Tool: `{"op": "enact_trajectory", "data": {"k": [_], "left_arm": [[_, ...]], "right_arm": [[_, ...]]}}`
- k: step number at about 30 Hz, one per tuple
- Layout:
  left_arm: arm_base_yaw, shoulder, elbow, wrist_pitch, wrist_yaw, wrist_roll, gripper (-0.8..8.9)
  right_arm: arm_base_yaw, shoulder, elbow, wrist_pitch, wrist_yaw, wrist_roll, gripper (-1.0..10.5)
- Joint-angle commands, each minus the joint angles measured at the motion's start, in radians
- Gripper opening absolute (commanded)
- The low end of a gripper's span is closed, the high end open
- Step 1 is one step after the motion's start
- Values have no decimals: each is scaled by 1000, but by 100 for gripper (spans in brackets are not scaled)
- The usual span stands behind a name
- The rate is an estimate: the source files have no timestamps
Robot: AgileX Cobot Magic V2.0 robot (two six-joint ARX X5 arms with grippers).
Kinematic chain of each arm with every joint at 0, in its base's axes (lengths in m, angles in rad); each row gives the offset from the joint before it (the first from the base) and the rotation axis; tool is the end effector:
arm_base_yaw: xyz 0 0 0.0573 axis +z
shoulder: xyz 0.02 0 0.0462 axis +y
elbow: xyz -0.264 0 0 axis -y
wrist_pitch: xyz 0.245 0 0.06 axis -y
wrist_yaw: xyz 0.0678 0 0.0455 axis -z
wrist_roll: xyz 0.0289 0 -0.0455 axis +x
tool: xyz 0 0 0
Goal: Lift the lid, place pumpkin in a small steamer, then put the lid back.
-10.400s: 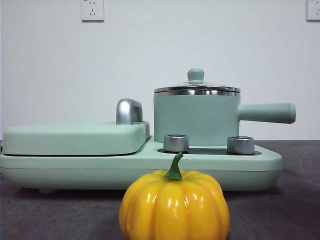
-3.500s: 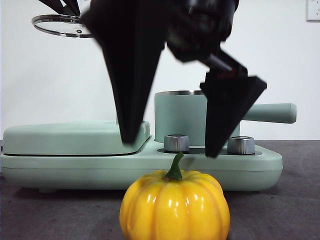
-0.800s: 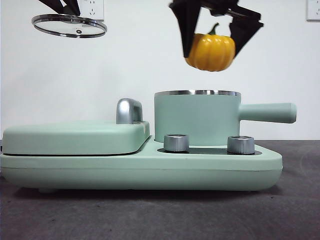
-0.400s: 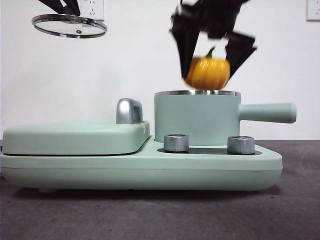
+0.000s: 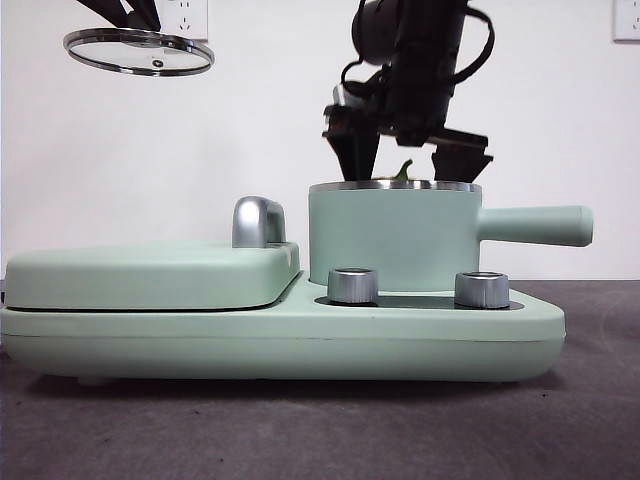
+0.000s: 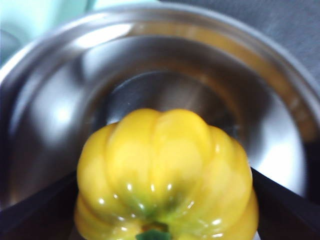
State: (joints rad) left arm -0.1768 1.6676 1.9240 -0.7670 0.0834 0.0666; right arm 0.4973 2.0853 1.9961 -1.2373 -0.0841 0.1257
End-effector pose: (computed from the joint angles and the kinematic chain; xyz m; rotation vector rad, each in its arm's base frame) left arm 0.3457 -0.0642 0.4392 0.0887 0.5029 -0.2715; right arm 0.3703 0.2038 0.2775 -0.1711 1.3395 0.4081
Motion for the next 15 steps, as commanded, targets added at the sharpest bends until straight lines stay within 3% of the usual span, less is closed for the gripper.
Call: {"op": "enact_trajectory", "data": {"k": [1, 8, 15], "left_arm": [[1, -5, 32, 28, 3, 0, 17], [1, -5, 32, 27, 3, -1, 17], [1, -5, 32, 27, 3, -1, 17]], "right_arm": [[25, 32, 24, 5, 11, -14, 399], [54, 63, 24, -13, 86, -15, 400], [55, 86, 24, -19, 85, -14, 400]]}}
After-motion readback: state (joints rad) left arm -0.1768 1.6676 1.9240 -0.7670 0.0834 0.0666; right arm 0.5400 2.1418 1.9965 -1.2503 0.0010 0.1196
